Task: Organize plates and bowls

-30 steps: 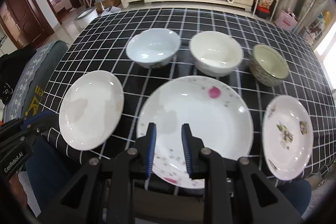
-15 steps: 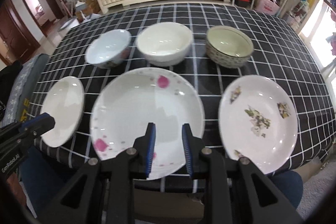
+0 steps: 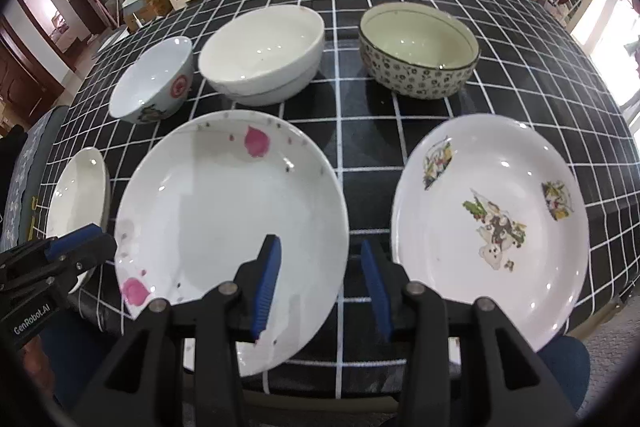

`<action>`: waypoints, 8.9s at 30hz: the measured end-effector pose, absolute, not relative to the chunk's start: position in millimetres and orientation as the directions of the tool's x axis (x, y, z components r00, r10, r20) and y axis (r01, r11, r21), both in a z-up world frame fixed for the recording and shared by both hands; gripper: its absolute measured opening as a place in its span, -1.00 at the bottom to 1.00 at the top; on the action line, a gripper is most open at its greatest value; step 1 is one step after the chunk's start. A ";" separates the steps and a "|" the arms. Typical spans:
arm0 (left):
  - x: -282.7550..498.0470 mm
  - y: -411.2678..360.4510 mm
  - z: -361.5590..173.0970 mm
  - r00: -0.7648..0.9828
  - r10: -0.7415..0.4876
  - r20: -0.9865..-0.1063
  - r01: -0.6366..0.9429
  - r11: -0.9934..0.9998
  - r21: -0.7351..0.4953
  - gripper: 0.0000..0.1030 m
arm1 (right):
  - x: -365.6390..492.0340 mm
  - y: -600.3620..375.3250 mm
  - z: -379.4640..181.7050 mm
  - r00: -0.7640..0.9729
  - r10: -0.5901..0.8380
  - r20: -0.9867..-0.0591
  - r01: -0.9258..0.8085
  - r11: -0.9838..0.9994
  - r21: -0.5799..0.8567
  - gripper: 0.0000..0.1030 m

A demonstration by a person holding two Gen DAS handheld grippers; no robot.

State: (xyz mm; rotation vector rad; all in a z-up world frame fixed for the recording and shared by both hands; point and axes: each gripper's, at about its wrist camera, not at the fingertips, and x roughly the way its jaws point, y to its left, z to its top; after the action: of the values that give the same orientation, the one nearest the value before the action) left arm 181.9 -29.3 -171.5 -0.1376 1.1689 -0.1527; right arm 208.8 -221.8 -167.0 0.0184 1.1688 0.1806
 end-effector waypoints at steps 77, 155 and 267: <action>139.8 157.0 -156.8 0.461 -0.047 -0.886 -0.193 0.969 -0.153 -0.82 | 223.5 -23.9 -161.2 0.312 0.221 -0.924 -0.335 0.936 0.111 -0.45; 133.6 -7.0 -85.7 0.619 -0.049 -0.784 0.019 0.999 -0.047 0.19 | 160.6 -199.7 -80.6 0.583 0.131 -0.802 -0.143 0.988 0.058 0.67; 170.8 21.9 -130.8 0.484 -0.108 -0.868 -0.013 0.991 -0.131 -0.71 | 208.0 -136.0 -128.0 0.398 0.308 -0.864 -0.328 0.927 0.180 -0.40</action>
State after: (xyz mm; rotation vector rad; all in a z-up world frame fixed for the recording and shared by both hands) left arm 170.8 21.9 -130.8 -0.1252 1.0648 -0.0583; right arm 208.0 -136.0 -128.0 -0.0200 1.0892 0.4028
